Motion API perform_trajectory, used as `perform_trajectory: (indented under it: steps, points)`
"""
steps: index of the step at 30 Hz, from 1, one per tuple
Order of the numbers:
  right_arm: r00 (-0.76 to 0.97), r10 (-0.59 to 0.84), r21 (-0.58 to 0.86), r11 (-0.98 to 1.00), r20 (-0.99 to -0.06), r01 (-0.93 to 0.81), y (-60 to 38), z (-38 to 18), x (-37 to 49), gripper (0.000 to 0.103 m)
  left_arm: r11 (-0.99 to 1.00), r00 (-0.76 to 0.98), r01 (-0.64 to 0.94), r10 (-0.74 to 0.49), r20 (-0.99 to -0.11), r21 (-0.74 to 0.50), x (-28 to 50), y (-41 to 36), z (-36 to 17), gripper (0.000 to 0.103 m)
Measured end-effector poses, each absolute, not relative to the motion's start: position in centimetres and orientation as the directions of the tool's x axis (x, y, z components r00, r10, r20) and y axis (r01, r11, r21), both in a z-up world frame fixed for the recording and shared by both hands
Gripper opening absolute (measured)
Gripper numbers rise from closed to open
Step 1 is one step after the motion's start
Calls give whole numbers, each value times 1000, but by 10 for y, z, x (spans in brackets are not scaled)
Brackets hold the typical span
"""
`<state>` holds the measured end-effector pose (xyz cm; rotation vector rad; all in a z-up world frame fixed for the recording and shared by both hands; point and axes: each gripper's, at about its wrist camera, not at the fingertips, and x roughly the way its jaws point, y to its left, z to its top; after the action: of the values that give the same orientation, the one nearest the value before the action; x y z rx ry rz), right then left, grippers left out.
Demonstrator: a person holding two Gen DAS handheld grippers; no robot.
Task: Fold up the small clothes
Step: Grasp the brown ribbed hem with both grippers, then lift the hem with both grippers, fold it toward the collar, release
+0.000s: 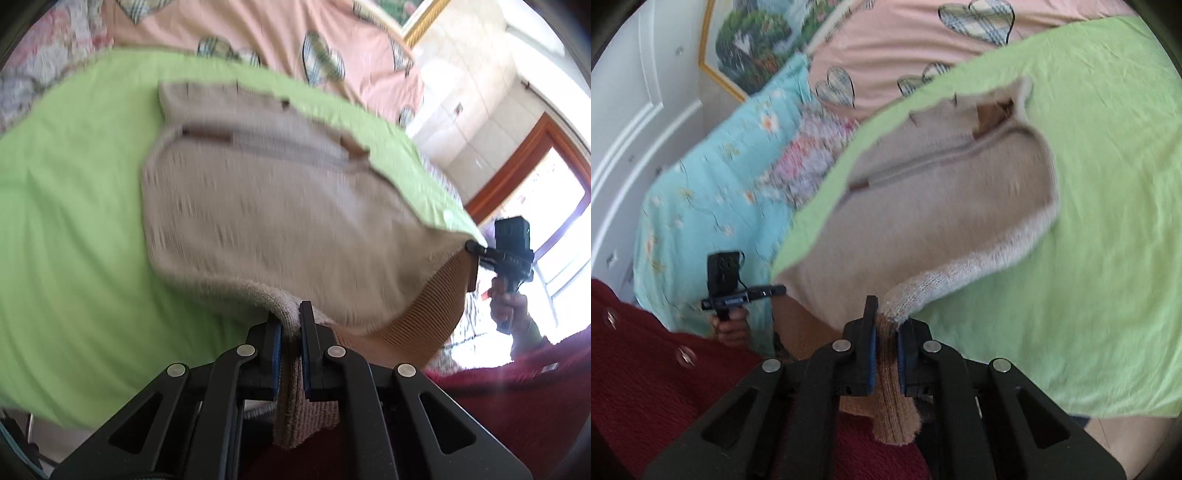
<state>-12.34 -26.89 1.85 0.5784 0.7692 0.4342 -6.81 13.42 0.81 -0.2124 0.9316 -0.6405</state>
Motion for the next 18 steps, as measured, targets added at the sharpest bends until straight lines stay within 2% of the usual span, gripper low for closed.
perform_trajectory:
  steps: [7,18]
  points:
    - [733,528,657,739,-429,-147,-284,39,-94,10,808,562,392,-589,-581,-439,-29,144,46,7]
    - [827,445,649,749,-344,-134,-307,61,-8,10,817,679,306,-547,-489,-489,70,150,63,7]
